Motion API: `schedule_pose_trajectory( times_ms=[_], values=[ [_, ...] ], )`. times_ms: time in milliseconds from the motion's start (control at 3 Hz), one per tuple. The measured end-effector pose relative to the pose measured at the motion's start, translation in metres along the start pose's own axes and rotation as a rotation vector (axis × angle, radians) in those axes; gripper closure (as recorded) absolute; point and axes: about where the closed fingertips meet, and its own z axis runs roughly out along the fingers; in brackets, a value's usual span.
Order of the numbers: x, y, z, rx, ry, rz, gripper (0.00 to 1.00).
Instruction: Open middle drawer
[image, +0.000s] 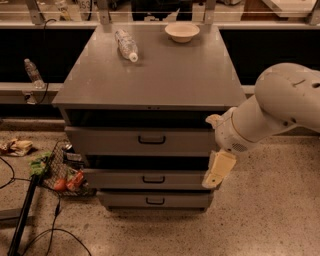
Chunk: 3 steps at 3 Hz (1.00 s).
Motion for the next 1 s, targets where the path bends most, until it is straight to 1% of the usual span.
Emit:
schedule_pose_trajectory(
  times_ms=[333, 667, 1000],
  values=[
    [-0.004, 0.004, 0.026, -0.039, -0.046, 0.004, 0.00],
    [0.013, 0.012, 0.077, -0.097, -0.083, 0.024, 0.00],
    [0.034, 0.026, 0.136, -0.175, -0.105, 0.030, 0.00]
  ],
)
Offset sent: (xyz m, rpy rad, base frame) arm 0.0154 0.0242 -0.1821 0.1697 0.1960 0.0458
